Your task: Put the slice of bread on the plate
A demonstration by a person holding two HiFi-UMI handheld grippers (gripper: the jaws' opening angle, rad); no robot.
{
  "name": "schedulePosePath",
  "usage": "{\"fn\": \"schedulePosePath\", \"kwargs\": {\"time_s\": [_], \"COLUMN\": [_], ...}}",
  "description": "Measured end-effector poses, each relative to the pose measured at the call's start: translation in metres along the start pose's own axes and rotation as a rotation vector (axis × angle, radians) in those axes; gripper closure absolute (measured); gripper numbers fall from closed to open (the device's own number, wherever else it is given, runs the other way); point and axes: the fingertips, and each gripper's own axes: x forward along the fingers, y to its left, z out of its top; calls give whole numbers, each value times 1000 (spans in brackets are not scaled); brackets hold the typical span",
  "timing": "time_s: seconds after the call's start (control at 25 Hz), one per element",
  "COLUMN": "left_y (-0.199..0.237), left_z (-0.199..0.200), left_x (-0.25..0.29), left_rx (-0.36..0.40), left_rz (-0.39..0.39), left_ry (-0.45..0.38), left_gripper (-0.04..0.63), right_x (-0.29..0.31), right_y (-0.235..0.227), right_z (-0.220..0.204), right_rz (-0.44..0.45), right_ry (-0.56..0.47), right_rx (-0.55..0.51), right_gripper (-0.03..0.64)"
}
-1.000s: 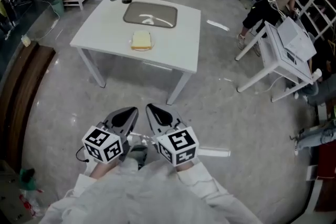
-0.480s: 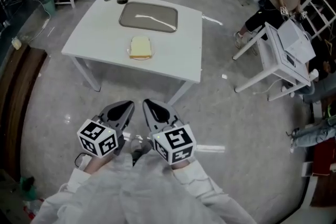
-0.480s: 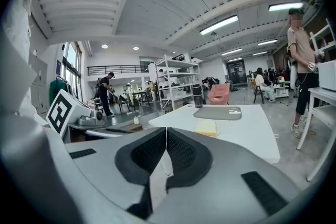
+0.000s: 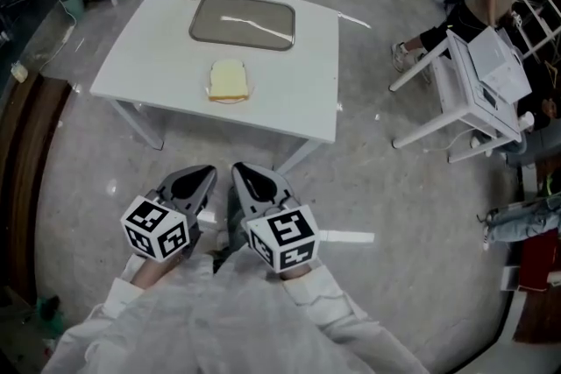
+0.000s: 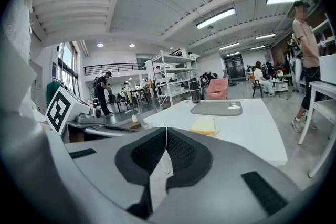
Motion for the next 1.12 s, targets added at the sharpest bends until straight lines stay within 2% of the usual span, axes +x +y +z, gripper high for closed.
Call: {"fn": "schedulePosePath", "kwargs": {"time_s": [0.48,0.84,1.12], "left_y": [77,125,156], "left_z": [49,87,104], "left_x": [86,156,190], "left_rx": [3,-35,-69], "left_rz": [56,107,160], "left_ry": [17,13,-4], "left_gripper": [586,586,586], "right_x": [95,157,189], "right_y": [-90,-153,-187], "right_z": [41,75,80], "right_rz": [26,101,152], "right_ry": [4,36,74], "right_rx": [20,0,0], "right_gripper": [601,601,601]}}
